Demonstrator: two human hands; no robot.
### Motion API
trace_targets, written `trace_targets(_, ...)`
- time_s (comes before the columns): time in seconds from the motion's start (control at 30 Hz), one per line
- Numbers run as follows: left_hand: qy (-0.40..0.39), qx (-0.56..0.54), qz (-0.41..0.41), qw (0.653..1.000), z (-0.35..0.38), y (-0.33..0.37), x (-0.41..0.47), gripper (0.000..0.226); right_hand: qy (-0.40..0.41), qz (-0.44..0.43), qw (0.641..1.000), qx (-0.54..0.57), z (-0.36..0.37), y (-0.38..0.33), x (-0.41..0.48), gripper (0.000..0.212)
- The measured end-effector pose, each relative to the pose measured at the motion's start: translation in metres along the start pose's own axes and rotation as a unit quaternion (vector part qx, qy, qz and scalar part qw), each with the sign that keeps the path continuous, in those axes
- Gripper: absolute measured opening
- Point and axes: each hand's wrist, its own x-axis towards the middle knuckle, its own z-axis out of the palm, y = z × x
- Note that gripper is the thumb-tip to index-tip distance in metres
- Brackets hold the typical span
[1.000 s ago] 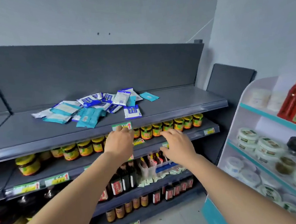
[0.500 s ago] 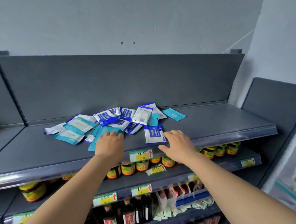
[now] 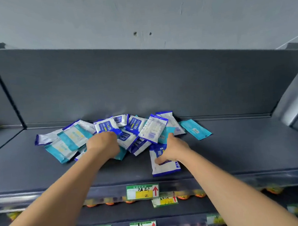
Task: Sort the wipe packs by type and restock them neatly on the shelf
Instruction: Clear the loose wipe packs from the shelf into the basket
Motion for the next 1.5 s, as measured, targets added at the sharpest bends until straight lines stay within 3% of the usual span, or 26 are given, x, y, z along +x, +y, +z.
trace_targets(0.1,0.027,-0.038,-0.006,0.999,-0.024,0.000,0.018,0.022,-0.031,-0.026,0.999,0.013,-0.009,-0.006,0.015,0.078)
trace_targets(0.17,0.053,-0.104,-0.001,0.993,-0.034,-0.004,0.034,0.023,-0.021,-0.065,0.994,0.086,-0.011,-0.008,0.027,0.071)
trace_targets(0.27,0.079,-0.198,0.018,0.977,-0.037,-0.012,0.059,0.025,0.012,-0.134,0.971,0.198,-0.015,-0.013,0.042,0.084)
trace_targets(0.4,0.068,-0.237,-0.016,0.969,-0.013,-0.029,0.088,0.029,0.001,-0.186,0.966,0.181,-0.024,-0.011,0.063,0.081)
trace_targets(0.53,-0.019,-0.201,-0.052,0.978,0.014,-0.042,0.111,0.055,-0.037,-0.218,0.970,0.106,-0.044,-0.017,0.083,0.073)
trace_targets(0.73,-0.056,-0.188,-0.016,0.980,0.005,-0.047,0.131,0.057,0.036,-0.248,0.958,-0.140,-0.050,-0.037,0.115,0.085)
trace_targets(0.83,-0.057,-0.196,-0.022,0.979,0.001,-0.046,0.131,0.060,-0.034,-0.225,0.952,-0.203,-0.049,-0.039,0.132,0.101)
trace_targets(0.97,-0.066,-0.188,-0.029,0.980,-0.001,-0.045,0.127,0.068,-0.097,-0.210,0.938,-0.258,-0.052,-0.049,0.139,0.087)
trace_targets(1.07,-0.063,-0.209,-0.050,0.975,0.004,-0.044,0.124,0.061,-0.043,-0.208,0.932,-0.292,-0.052,-0.054,0.135,0.071)
trace_targets(1.2,-0.021,-0.296,-0.053,0.953,0.005,-0.039,0.117,0.050,0.019,-0.223,0.944,-0.244,-0.055,-0.043,0.122,0.042)
trace_targets(1.33,0.072,-0.382,-0.056,0.920,-0.006,-0.020,0.101,0.047,0.069,-0.212,0.964,-0.142,-0.055,-0.025,0.104,0.036)
trace_targets(1.5,0.147,-0.563,-0.069,0.810,-0.009,0.012,0.079,0.039,0.211,-0.148,0.965,0.054,-0.048,-0.007,0.074,0.031)
